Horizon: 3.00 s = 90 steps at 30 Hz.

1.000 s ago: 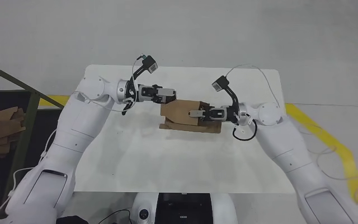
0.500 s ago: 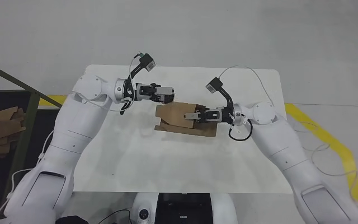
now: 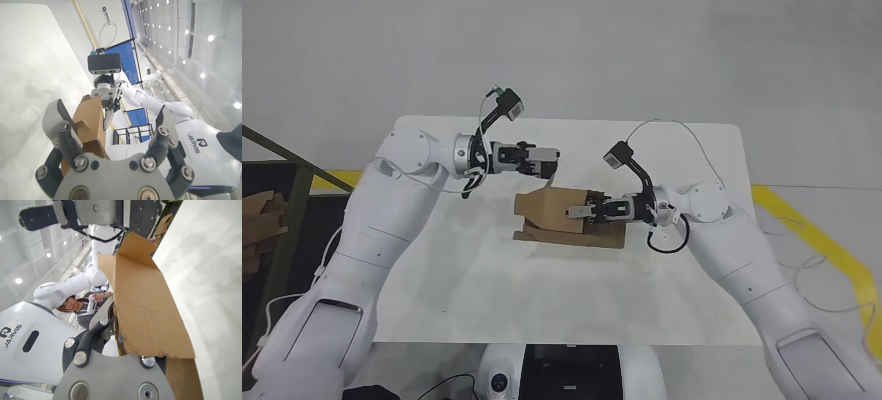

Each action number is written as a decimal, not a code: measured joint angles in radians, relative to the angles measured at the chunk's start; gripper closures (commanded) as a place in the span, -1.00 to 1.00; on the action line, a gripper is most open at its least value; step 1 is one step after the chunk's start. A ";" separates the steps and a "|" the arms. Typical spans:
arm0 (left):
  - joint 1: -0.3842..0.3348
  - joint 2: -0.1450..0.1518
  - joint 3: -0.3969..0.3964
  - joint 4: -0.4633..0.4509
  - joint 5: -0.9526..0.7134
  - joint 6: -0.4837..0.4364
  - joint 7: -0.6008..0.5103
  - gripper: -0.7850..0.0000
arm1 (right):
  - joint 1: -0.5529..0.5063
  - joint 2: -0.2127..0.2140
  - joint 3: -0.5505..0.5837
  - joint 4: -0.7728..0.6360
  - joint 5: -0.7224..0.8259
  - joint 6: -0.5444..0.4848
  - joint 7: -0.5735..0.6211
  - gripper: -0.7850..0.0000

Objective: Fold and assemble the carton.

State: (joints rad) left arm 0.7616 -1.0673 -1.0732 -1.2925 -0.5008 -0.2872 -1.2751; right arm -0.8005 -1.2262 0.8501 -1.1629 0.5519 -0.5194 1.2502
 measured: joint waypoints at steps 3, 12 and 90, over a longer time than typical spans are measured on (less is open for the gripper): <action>-0.005 -0.004 0.015 0.005 -0.007 -0.002 -0.012 -1.00 | 0.002 -0.003 -0.001 0.004 0.001 -0.002 0.001 1.00; 0.013 -0.007 0.032 -0.005 -0.039 -0.002 -0.070 -1.00 | 0.009 -0.009 0.000 0.015 0.003 -0.003 0.006 1.00; 0.221 0.037 -0.088 -0.249 0.000 0.016 -0.013 -1.00 | -0.029 0.012 0.172 -0.012 -0.172 -0.018 -0.272 1.00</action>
State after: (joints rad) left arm 0.9824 -1.0305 -1.1614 -1.5411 -0.5004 -0.2716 -1.2880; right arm -0.8293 -1.2145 1.0221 -1.1749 0.3800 -0.5372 0.9779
